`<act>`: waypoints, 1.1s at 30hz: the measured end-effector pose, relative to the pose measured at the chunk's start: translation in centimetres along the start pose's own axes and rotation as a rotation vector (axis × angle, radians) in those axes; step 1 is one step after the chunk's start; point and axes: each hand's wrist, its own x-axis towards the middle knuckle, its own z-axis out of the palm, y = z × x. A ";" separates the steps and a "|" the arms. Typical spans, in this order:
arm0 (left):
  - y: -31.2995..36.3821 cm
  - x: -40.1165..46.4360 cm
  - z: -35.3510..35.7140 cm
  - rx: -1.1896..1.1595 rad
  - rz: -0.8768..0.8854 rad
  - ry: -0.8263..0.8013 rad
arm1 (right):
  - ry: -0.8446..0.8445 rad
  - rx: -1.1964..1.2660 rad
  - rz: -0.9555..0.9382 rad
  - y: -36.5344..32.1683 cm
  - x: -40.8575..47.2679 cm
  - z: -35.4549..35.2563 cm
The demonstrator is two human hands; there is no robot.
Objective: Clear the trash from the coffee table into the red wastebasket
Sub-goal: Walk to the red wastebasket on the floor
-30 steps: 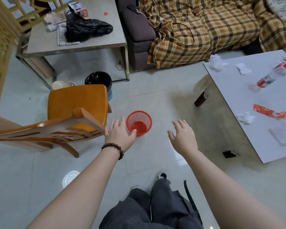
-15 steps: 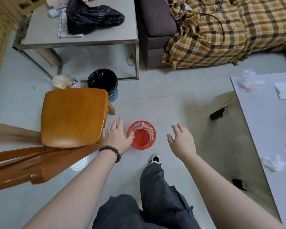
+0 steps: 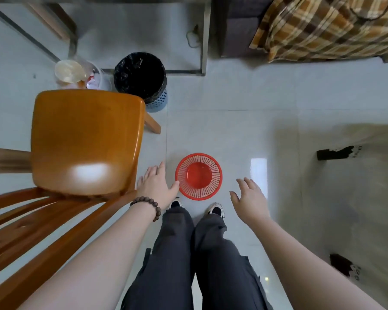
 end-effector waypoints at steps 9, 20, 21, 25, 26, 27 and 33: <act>-4.4 15.4 16.8 -0.173 -0.027 -0.183 | -0.118 0.121 0.074 5.5 16.4 15.0; -4.9 22.9 24.0 -0.343 0.031 -0.253 | -0.140 0.390 0.051 7.8 23.8 21.1; -4.7 22.6 23.1 -0.338 0.042 -0.215 | -0.114 0.412 0.052 7.5 23.3 20.3; -3.5 20.0 17.0 -0.280 0.091 -0.027 | 0.024 0.449 0.019 5.4 20.1 15.4; -3.0 19.0 15.2 -0.254 0.097 0.019 | 0.063 0.447 0.012 4.8 18.9 13.9; -2.5 17.8 13.2 -0.229 0.103 0.058 | 0.106 0.444 0.010 4.1 17.5 12.2; 1.8 9.1 -0.5 -0.230 0.226 0.197 | 0.325 0.492 0.042 0.7 7.0 0.0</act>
